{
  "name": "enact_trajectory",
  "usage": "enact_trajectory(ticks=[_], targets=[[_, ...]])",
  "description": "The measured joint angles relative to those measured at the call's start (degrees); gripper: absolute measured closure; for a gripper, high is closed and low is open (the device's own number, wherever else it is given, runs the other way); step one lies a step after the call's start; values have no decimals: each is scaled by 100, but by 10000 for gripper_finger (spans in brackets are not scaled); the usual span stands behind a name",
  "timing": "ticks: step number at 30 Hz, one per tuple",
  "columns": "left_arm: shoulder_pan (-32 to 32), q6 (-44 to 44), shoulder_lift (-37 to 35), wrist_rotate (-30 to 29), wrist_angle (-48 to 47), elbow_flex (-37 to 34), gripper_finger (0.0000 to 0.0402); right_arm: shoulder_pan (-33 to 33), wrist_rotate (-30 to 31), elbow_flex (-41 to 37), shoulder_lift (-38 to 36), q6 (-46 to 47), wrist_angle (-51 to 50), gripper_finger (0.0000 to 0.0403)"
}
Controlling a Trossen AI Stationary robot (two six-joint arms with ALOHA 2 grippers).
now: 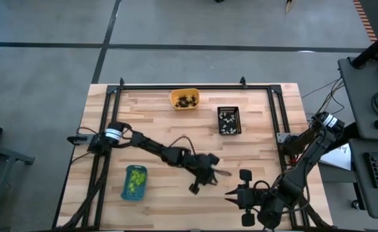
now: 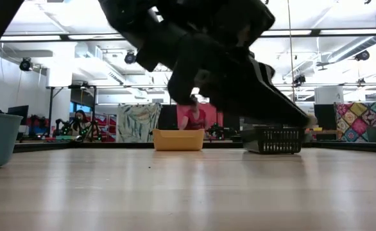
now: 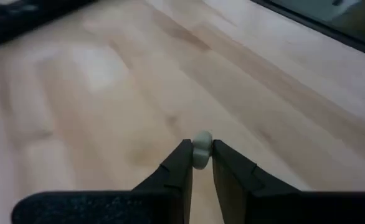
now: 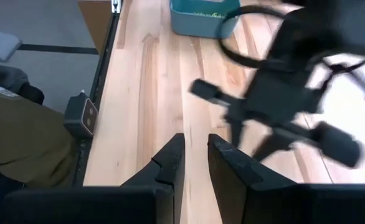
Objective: Sort Halloween decoration
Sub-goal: Put the white skull toy into the black bin
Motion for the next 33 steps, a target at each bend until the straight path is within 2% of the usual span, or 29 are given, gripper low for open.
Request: enact_trajectory(ticks=[9, 13, 17, 21, 25, 33], targets=[[1036, 27, -359, -16, -102, 153, 365, 0, 13, 11, -82, -158, 103, 342], [1542, -249, -278, -524, -115, 431, 365, 0, 15, 11, -105, -245, 113, 342], [2007, -732, -157, -1281, -115, 782, 365, -2, 73, 11, -111, -286, 113, 342], [2424, -1315, 14, -1428, -149, 1099, 365, -2, 157, 11, -114, -330, 101, 342], [2646, -1577, 182, -1415, -254, 1272, 365, -2, 159, 11, -114, -328, 104, 342], [2686, -1592, 227, -1407, -163, 1287, 363, -2, 159, 11, -114, -328, 103, 342]])
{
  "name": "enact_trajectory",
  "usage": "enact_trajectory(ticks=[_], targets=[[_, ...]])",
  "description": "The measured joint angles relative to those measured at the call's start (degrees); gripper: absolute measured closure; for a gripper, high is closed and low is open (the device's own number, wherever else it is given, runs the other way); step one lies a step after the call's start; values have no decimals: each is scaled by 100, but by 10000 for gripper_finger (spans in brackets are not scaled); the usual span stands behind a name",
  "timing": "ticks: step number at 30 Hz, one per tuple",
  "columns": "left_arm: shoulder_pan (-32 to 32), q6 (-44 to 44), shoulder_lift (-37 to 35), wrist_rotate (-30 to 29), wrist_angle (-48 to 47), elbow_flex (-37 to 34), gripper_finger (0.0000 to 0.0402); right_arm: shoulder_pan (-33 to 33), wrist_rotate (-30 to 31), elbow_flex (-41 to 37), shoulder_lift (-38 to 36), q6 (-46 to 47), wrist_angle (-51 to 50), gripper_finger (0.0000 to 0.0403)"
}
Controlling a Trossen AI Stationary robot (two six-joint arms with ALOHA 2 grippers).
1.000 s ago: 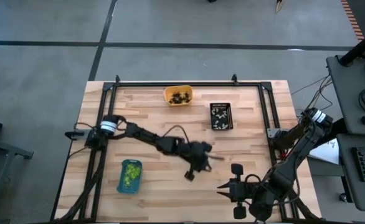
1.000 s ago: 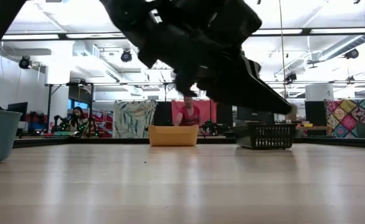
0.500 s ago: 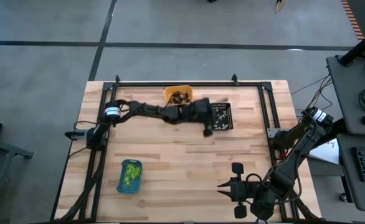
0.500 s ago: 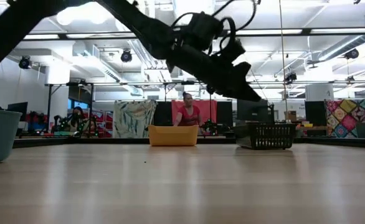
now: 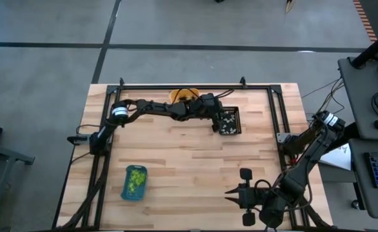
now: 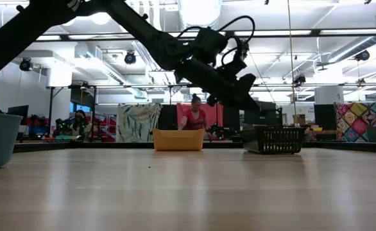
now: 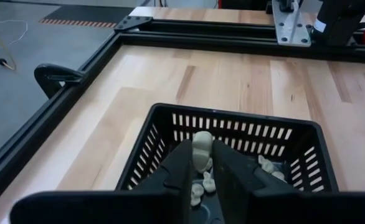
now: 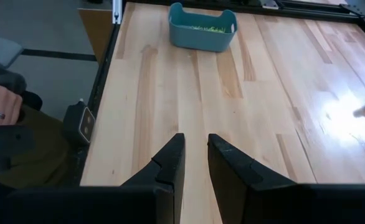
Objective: Sort Halloween decoration
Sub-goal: Put the white skull toy into the black bin, then return to Home Position
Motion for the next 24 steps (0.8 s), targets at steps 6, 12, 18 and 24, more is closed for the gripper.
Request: enact_trajectory(ticks=[6, 12, 18, 24], targets=[[-2, -18, 0, 2, 14, 0, 342, 0, -2, 0, 0, 1, -1, 342], [-2, -105, 0, 4, 18, 0, 322, 0, -2, -2, 0, 2, -1, 342], [-88, -151, -111, 622, -184, 0, 317, 0, 9, -2, 0, -2, 3, 342], [-385, -86, -760, 1408, -745, -25, 323, -26, 276, -39, 0, -545, 398, 342]])
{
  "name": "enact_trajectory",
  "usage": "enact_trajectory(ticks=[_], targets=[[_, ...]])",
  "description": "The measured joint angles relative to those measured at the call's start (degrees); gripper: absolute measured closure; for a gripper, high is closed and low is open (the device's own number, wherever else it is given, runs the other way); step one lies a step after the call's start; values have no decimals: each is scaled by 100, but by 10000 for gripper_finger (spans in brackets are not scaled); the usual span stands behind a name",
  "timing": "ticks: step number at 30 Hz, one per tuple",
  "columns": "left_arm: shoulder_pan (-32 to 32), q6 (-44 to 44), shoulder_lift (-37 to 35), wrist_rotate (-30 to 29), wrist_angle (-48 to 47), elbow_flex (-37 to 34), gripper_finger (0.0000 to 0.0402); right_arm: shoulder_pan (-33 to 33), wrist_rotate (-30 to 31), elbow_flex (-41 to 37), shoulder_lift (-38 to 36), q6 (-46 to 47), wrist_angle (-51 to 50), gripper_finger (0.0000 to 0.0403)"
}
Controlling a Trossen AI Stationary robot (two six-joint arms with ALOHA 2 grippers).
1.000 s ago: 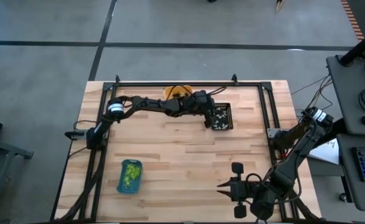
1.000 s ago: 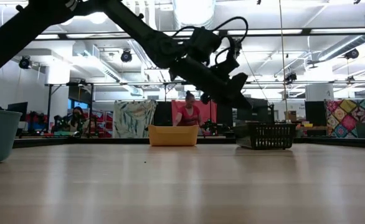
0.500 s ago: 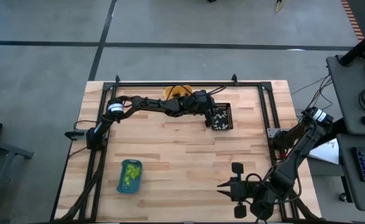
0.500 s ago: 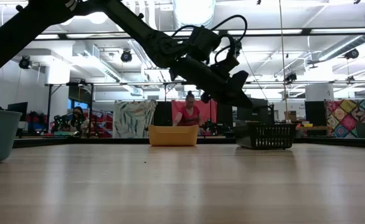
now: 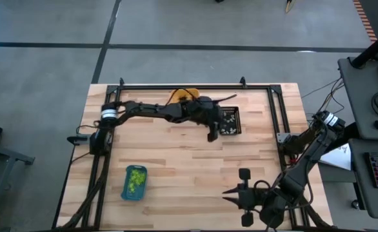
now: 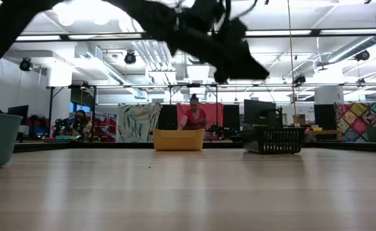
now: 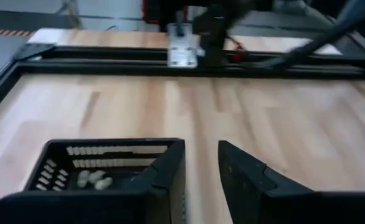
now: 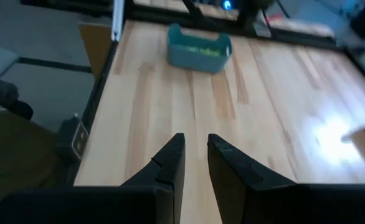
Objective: Sort Halloween decoration
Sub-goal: Return to Home Position
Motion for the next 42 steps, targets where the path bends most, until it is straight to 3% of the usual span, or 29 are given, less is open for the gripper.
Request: enact_trajectory(ticks=[6, 13, 19, 25, 30, 42], targets=[[-591, 462, -1084, -62, -452, -429, 328, -195, -34, -15, 0, -1099, 825, 342], [-1477, 744, -2646, -1045, -480, -1634, 329, -686, -594, -17, 0, -2246, 1524, 342], [-2081, 760, -3992, -1435, -238, -2922, 329, -1273, -1636, -20, 0, -3040, 2034, 342], [-2246, 424, -5433, -1468, 226, -4247, 329, -2008, -2543, -37, 0, -3395, 2141, 342], [-2253, 94, -6621, -1825, 362, -5169, 329, -2576, -3140, -70, 0, -3543, 2158, 342], [-2253, -49, -9031, -2223, 379, -6659, 329, -3628, -3768, -621, -526, -3725, 2252, 342]])
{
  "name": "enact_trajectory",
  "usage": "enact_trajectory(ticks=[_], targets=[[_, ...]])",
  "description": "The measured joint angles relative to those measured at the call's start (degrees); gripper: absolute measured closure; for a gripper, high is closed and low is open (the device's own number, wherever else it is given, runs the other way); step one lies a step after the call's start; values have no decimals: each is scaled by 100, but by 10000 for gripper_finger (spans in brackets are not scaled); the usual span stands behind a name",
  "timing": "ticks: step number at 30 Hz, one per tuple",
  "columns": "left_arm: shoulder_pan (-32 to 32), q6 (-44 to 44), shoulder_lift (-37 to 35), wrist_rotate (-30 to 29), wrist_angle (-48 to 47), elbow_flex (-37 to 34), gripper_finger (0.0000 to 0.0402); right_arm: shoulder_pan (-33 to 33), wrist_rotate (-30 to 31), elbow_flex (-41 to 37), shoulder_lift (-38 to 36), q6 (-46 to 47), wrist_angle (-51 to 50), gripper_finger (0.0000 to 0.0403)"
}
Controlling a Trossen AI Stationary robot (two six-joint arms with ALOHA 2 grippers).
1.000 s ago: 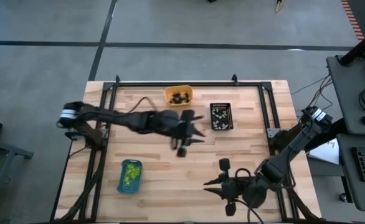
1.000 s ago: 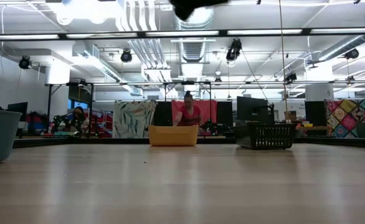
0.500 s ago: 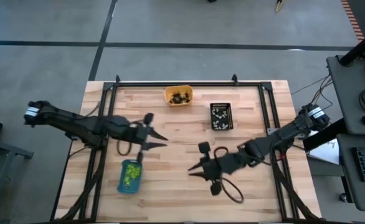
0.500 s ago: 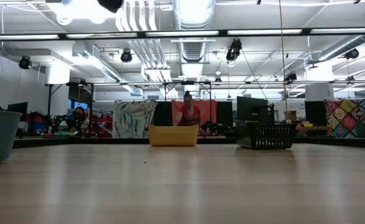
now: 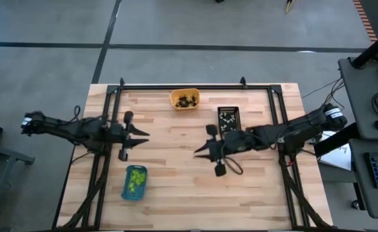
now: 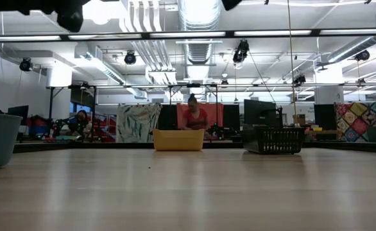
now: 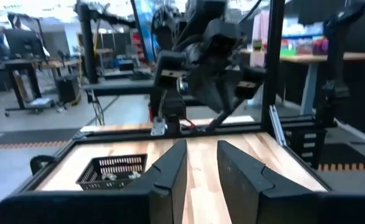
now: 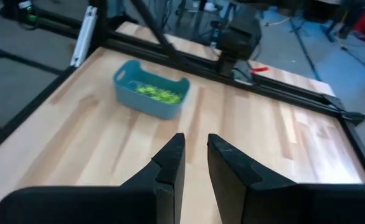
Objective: Sort Halloween decoration
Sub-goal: Return to Home Position
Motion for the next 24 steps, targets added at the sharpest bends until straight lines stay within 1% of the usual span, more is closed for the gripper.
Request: enact_trajectory(ticks=[6, 11, 15, 19, 24], targets=[[0, 41, -1113, -25, -20, -542, 329, -383, -262, -1045, -886, 89, 694, 342], [2, 120, -1959, -686, -220, -923, 329, -641, -292, -1944, -1770, 374, 1150, 342], [4, 228, -2498, -817, -389, -1174, 329, -809, -296, -2505, -2480, 544, 1273, 342], [7, 229, -2938, -885, -730, -1238, 329, -924, -296, -2979, -3145, 694, 1273, 342], [11, 246, -2929, -892, -836, -1251, 330, -962, -277, -3453, -3883, 826, 1286, 342]])
